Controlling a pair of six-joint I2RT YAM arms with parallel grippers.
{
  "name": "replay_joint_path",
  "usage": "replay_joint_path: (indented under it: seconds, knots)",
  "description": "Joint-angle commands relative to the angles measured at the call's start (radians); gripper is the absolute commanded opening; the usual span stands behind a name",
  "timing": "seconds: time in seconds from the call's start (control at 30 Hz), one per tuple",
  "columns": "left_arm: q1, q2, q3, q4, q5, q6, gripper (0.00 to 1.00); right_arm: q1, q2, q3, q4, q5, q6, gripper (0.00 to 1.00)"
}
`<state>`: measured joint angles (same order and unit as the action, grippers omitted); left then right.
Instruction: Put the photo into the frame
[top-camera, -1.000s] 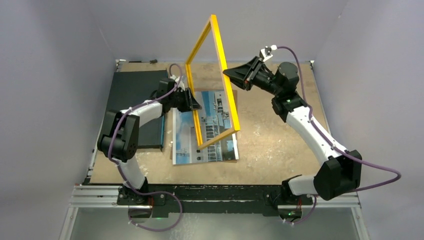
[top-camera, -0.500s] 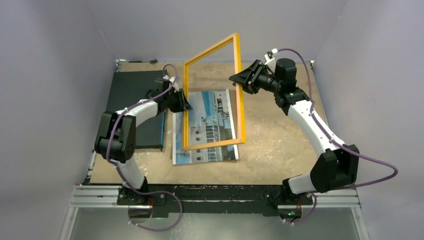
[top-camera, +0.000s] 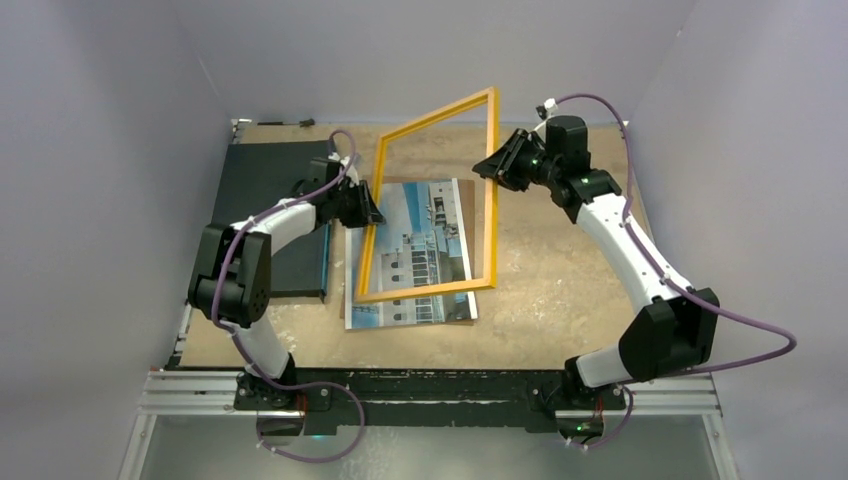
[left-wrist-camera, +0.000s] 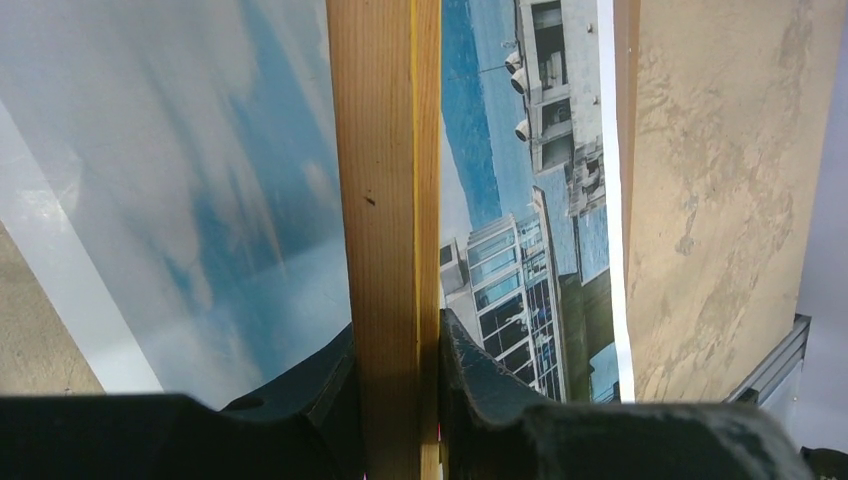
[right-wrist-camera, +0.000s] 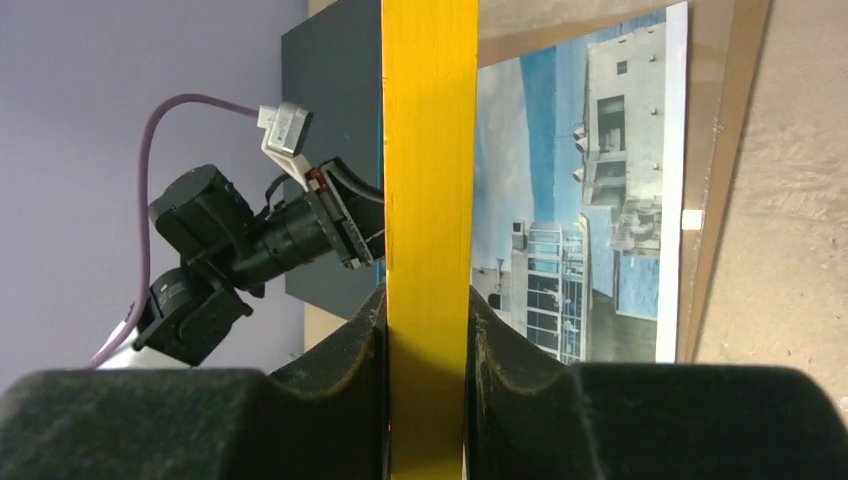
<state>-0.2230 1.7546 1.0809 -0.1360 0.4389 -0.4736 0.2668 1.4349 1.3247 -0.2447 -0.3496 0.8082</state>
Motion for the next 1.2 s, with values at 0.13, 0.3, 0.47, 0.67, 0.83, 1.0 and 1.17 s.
replay_joint_path:
  seconds: [0.13,0.3,0.47,0.67,0.83,1.0,1.17]
  knots:
    - [-0.001,-0.008,0.046,-0.031,0.01,0.116,0.4,-0.153,-0.056,-0.012,-0.015,-0.046,-0.096,0.0]
    - [-0.002,-0.005,0.042,-0.041,-0.046,0.194,0.49,-0.226,-0.077,-0.043,0.002,-0.133,-0.078,0.0]
    - [-0.01,0.007,0.039,-0.06,-0.155,0.267,0.5,-0.254,-0.08,-0.085,0.026,-0.183,-0.082,0.0]
    - [-0.014,0.043,0.039,-0.071,-0.222,0.338,0.58,-0.322,-0.097,-0.118,0.057,-0.21,-0.092,0.0]
    - [-0.014,0.052,0.039,-0.069,-0.197,0.377,0.84,-0.34,-0.127,-0.197,0.211,-0.264,-0.043,0.0]
    - [-0.012,0.017,0.037,-0.067,-0.092,0.391,0.94,-0.348,-0.136,-0.215,0.286,-0.309,0.003,0.0]
    - [0.009,0.008,0.062,-0.11,0.146,0.41,0.96,-0.351,-0.137,-0.178,0.266,-0.319,-0.007,0.0]
